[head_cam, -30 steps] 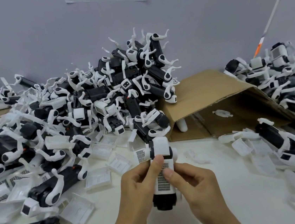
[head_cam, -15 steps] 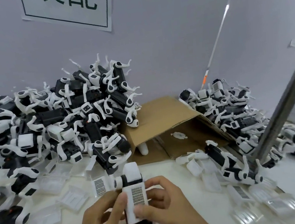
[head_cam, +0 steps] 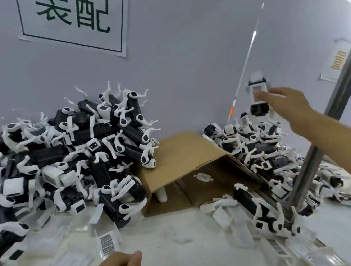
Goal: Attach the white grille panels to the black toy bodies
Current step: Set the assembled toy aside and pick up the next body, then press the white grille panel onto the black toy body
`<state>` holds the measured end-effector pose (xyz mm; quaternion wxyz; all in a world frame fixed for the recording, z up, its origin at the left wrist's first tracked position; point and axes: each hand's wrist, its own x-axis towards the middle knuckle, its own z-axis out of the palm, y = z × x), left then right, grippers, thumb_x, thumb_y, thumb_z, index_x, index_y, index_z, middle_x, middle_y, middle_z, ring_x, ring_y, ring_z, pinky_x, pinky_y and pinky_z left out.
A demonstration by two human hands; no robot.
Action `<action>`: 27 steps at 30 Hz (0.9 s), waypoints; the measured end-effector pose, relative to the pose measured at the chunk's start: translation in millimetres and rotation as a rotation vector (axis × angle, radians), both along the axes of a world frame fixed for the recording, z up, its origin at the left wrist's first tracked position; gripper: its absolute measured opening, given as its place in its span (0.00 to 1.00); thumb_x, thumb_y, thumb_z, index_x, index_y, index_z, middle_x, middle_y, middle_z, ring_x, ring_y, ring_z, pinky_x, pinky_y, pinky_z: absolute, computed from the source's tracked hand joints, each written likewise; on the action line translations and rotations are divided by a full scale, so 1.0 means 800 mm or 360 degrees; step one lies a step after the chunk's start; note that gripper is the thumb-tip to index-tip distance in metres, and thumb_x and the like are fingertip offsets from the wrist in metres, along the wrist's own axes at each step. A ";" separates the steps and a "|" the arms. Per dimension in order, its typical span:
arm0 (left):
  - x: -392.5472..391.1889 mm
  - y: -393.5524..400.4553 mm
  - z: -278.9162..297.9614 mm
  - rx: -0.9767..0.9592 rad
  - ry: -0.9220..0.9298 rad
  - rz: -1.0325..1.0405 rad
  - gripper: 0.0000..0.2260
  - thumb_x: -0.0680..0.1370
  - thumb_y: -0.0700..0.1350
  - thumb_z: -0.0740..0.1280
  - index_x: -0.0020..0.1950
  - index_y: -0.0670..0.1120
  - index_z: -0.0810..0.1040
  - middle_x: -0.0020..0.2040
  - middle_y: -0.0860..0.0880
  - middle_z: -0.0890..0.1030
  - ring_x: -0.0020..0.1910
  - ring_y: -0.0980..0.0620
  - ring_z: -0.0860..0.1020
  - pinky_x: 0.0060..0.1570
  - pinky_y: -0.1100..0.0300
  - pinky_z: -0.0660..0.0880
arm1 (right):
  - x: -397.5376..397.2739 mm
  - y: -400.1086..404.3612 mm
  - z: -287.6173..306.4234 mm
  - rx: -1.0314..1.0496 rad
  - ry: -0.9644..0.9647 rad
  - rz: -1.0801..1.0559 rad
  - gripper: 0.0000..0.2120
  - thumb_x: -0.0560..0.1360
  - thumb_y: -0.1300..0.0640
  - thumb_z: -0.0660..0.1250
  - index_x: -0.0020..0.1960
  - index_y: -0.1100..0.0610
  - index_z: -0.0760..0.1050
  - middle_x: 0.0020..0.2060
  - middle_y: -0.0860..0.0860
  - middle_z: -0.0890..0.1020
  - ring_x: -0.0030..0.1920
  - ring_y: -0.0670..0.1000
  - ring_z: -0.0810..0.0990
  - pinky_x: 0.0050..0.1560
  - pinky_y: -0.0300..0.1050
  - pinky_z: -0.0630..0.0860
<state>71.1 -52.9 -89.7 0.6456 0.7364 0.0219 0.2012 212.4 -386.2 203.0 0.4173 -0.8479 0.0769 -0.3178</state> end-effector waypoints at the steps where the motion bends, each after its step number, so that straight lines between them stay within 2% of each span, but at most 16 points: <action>1: 0.002 0.001 0.001 -0.0019 -0.0001 -0.0008 0.13 0.72 0.36 0.75 0.28 0.47 0.83 0.29 0.44 0.83 0.29 0.53 0.81 0.33 0.59 0.79 | 0.001 -0.002 -0.011 -0.0096 0.0063 -0.0056 0.31 0.73 0.39 0.74 0.70 0.53 0.76 0.74 0.55 0.71 0.74 0.56 0.68 0.72 0.52 0.65; 3: 0.002 0.001 0.003 -0.0035 0.0007 -0.0057 0.12 0.73 0.38 0.75 0.30 0.47 0.83 0.31 0.44 0.83 0.31 0.51 0.82 0.35 0.53 0.79 | -0.006 0.010 -0.053 -0.0381 0.0105 -0.0054 0.26 0.75 0.41 0.72 0.69 0.52 0.77 0.74 0.56 0.71 0.75 0.56 0.66 0.73 0.51 0.62; 5: 0.002 0.002 0.004 -0.0023 0.0004 -0.0059 0.11 0.75 0.39 0.75 0.32 0.45 0.83 0.32 0.45 0.83 0.33 0.50 0.82 0.36 0.49 0.80 | -0.020 0.045 -0.106 -0.0527 0.0105 0.0146 0.18 0.76 0.46 0.73 0.63 0.52 0.81 0.67 0.53 0.78 0.69 0.54 0.73 0.68 0.47 0.64; 7: 0.002 0.003 0.004 0.0001 0.0007 -0.0041 0.10 0.75 0.41 0.74 0.33 0.44 0.83 0.34 0.46 0.83 0.34 0.49 0.82 0.37 0.48 0.80 | -0.039 0.092 -0.158 -0.0472 0.0142 0.0399 0.07 0.76 0.49 0.73 0.54 0.46 0.84 0.58 0.45 0.82 0.61 0.43 0.77 0.62 0.40 0.67; 8: 0.001 0.005 0.004 0.0022 0.0002 -0.0043 0.10 0.76 0.42 0.74 0.34 0.44 0.83 0.34 0.46 0.83 0.35 0.50 0.82 0.37 0.49 0.79 | -0.051 0.118 -0.181 -0.0322 0.0159 0.0539 0.03 0.76 0.50 0.73 0.49 0.43 0.84 0.54 0.42 0.83 0.56 0.38 0.78 0.59 0.36 0.69; 10: -0.001 0.007 0.003 0.0080 0.0007 -0.0061 0.11 0.77 0.44 0.73 0.34 0.46 0.82 0.35 0.48 0.83 0.35 0.51 0.82 0.38 0.52 0.79 | -0.076 0.172 -0.226 0.0038 0.0179 0.0723 0.05 0.75 0.52 0.74 0.45 0.41 0.82 0.46 0.38 0.85 0.50 0.35 0.80 0.51 0.35 0.71; 12: -0.002 0.009 0.003 0.0140 0.0025 -0.0061 0.12 0.78 0.45 0.72 0.34 0.50 0.80 0.35 0.50 0.82 0.36 0.52 0.82 0.39 0.52 0.78 | -0.101 0.219 -0.273 0.0322 0.0256 0.0811 0.05 0.76 0.53 0.73 0.45 0.42 0.83 0.42 0.35 0.85 0.47 0.34 0.80 0.47 0.37 0.72; 14: -0.003 0.010 0.004 0.0184 0.0019 -0.0049 0.11 0.78 0.47 0.71 0.35 0.51 0.81 0.35 0.53 0.82 0.36 0.53 0.81 0.39 0.52 0.78 | -0.122 0.253 -0.321 0.0557 0.0336 0.0846 0.06 0.77 0.57 0.72 0.43 0.47 0.84 0.40 0.37 0.85 0.46 0.41 0.83 0.48 0.42 0.75; 16: -0.009 0.010 0.005 0.0240 -0.0019 -0.0063 0.08 0.77 0.47 0.70 0.39 0.49 0.82 0.35 0.56 0.81 0.35 0.58 0.79 0.37 0.60 0.76 | -0.135 0.271 -0.353 0.0613 0.0381 0.0853 0.09 0.77 0.62 0.71 0.41 0.50 0.84 0.38 0.40 0.86 0.46 0.45 0.83 0.49 0.45 0.78; 18: -0.015 0.014 0.013 0.0466 -0.0138 -0.0035 0.04 0.78 0.47 0.69 0.47 0.48 0.82 0.41 0.57 0.79 0.36 0.58 0.77 0.38 0.65 0.73 | -0.136 0.273 -0.367 0.0604 0.0378 0.0860 0.12 0.77 0.63 0.70 0.39 0.50 0.83 0.37 0.40 0.86 0.44 0.47 0.83 0.45 0.39 0.78; 20: -0.018 0.031 0.030 0.0825 -0.0388 0.0270 0.09 0.78 0.44 0.69 0.58 0.45 0.80 0.47 0.52 0.78 0.41 0.55 0.76 0.42 0.63 0.74 | -0.131 0.271 -0.375 0.0671 0.0391 0.0876 0.12 0.78 0.62 0.70 0.38 0.51 0.84 0.38 0.40 0.86 0.42 0.48 0.84 0.40 0.31 0.78; 22: -0.023 0.062 0.052 0.1040 -0.0631 0.0843 0.13 0.76 0.41 0.69 0.60 0.44 0.78 0.49 0.49 0.78 0.48 0.52 0.74 0.48 0.60 0.73 | -0.126 0.270 -0.377 0.0708 0.0449 0.0912 0.12 0.78 0.60 0.70 0.39 0.46 0.85 0.38 0.39 0.86 0.42 0.50 0.84 0.37 0.24 0.75; 23: -0.029 0.080 0.063 0.1127 -0.0634 0.1134 0.14 0.74 0.41 0.70 0.60 0.44 0.78 0.50 0.49 0.78 0.51 0.51 0.73 0.52 0.58 0.71 | -0.124 0.270 -0.378 0.0735 0.0466 0.0923 0.13 0.78 0.59 0.70 0.40 0.43 0.85 0.37 0.38 0.86 0.42 0.50 0.84 0.36 0.23 0.73; 24: -0.036 0.097 0.071 0.1202 -0.0488 0.1388 0.15 0.73 0.43 0.71 0.60 0.46 0.78 0.53 0.49 0.78 0.56 0.49 0.72 0.55 0.55 0.69 | -0.121 0.271 -0.380 0.0758 0.0482 0.0928 0.14 0.78 0.59 0.70 0.40 0.41 0.84 0.37 0.38 0.86 0.41 0.51 0.83 0.36 0.22 0.72; 25: -0.045 0.112 0.078 0.1251 -0.0179 0.1527 0.16 0.73 0.46 0.72 0.61 0.47 0.78 0.56 0.49 0.78 0.60 0.47 0.70 0.58 0.52 0.68 | -0.119 0.272 -0.383 0.0767 0.0499 0.0943 0.15 0.78 0.59 0.70 0.40 0.41 0.84 0.37 0.38 0.85 0.39 0.51 0.83 0.36 0.22 0.72; 27: -0.059 0.134 0.083 0.1313 0.0626 0.1457 0.19 0.76 0.54 0.69 0.66 0.51 0.75 0.65 0.48 0.74 0.70 0.44 0.63 0.66 0.44 0.64 | -0.117 0.271 -0.385 0.0736 0.0517 0.0949 0.11 0.78 0.59 0.70 0.40 0.45 0.85 0.37 0.37 0.85 0.38 0.49 0.82 0.36 0.21 0.71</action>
